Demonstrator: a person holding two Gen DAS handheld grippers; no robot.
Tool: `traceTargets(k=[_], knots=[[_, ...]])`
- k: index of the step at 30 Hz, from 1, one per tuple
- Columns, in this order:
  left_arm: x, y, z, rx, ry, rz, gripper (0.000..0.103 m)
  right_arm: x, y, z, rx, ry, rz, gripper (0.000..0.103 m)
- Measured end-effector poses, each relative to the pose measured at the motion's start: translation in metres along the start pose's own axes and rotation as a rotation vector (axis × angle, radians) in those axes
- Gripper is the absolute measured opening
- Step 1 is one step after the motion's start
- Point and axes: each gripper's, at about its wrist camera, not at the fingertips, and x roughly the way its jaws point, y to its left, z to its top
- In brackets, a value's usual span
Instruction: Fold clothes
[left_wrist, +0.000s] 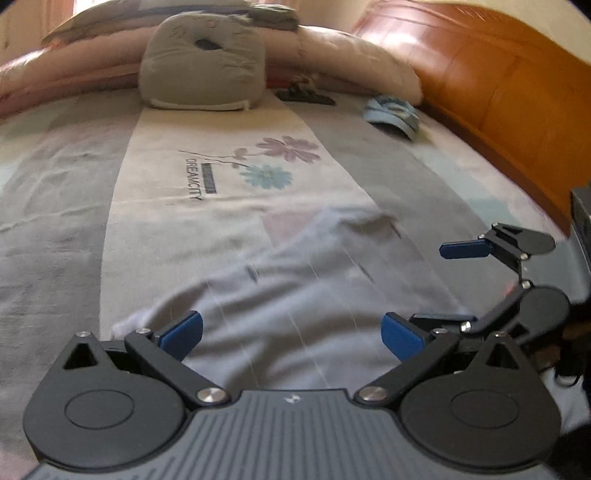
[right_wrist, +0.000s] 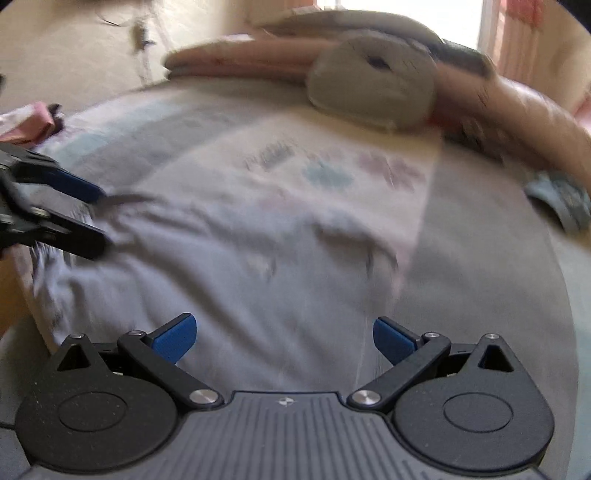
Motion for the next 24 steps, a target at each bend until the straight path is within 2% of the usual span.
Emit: traceTargets(k=[2,6,7,11,13,16,18,20,24], knots=[[0.014,0.009,0.006,-0.068,0.014,-0.007,0.102,0.009,-0.004,0.015,-0.023,-0.035,0.021,0.103],[0.035,0.027,-0.005,-0.147,0.063,0.009,0.102,0.047,-0.022,0.027,0.023,0.016,0.074,0.103],[0.034,0.029,-0.008,-0.148,0.054,-0.003,0.102,0.059,-0.027,0.026,0.038,0.051,0.078,0.103],[0.024,0.028,-0.008,-0.143,0.038,-0.005,0.102,0.065,-0.032,0.014,0.022,0.046,0.091,0.103],[0.018,0.022,-0.002,-0.117,0.023,0.015,0.102,0.058,-0.03,0.019,0.014,0.041,0.078,0.103],[0.016,0.019,0.004,-0.091,0.008,0.008,0.102,0.058,-0.029,0.03,0.004,0.005,0.095,0.103],[0.021,0.025,0.004,-0.116,0.026,-0.003,0.102,0.059,-0.028,0.037,-0.001,-0.018,0.106,0.103],[0.031,0.034,0.001,-0.155,0.057,0.024,0.102,0.075,-0.03,0.04,0.006,0.01,0.107,0.103],[0.034,0.04,-0.001,-0.178,0.055,0.029,0.102,0.093,-0.035,0.037,0.024,0.015,0.121,0.103]])
